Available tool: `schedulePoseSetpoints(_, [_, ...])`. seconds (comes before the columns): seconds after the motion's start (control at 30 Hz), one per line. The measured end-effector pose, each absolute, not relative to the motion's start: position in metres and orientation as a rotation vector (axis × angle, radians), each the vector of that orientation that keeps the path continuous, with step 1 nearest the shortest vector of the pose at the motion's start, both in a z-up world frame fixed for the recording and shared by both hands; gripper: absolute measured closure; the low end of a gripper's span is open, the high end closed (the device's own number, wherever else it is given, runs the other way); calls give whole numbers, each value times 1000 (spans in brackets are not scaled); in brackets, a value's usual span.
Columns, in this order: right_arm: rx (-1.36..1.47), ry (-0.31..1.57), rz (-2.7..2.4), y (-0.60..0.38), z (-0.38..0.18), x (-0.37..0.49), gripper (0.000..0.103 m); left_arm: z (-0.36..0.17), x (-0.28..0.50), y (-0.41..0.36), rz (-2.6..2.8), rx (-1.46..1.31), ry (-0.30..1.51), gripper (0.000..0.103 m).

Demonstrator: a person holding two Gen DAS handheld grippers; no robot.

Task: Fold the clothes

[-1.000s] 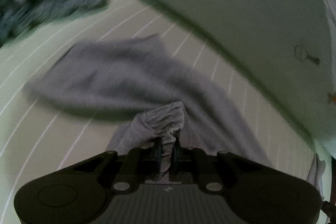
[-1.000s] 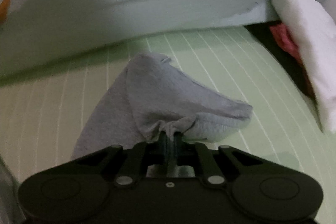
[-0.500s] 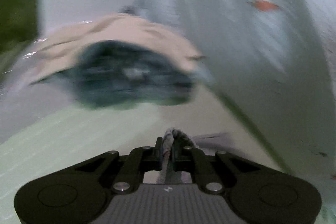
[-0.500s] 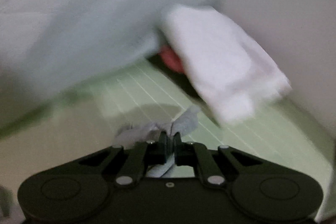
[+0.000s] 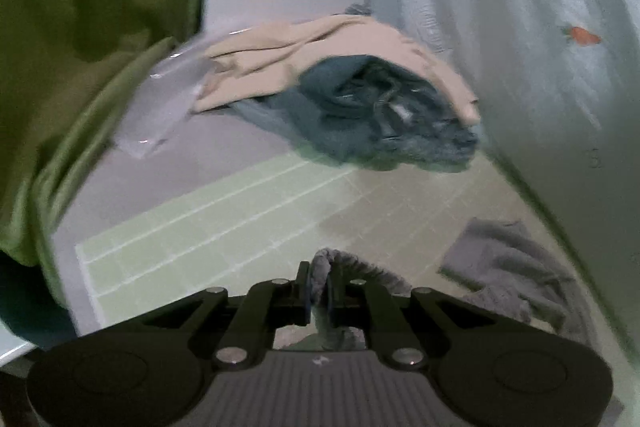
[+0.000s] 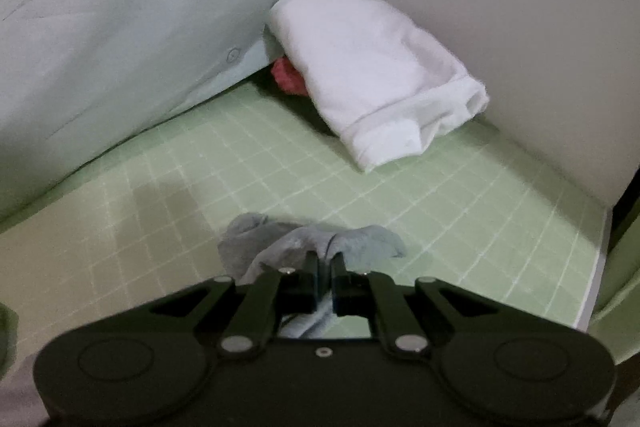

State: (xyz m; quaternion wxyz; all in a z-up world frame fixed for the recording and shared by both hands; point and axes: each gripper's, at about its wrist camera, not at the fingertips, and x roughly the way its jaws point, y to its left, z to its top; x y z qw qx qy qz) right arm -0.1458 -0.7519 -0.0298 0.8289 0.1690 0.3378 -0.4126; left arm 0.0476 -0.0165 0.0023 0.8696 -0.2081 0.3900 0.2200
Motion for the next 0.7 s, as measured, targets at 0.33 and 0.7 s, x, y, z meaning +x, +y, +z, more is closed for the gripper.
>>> schedulePoseSetpoints(0.33, [369,783,-843,-712,-41,-144,50,-14,51,-23,366,-349,949,27])
schedulePoseSetpoints(0.7, [499,839,-834,-687,-66,-152,23,-54,51,-21,354,-301,1105,25])
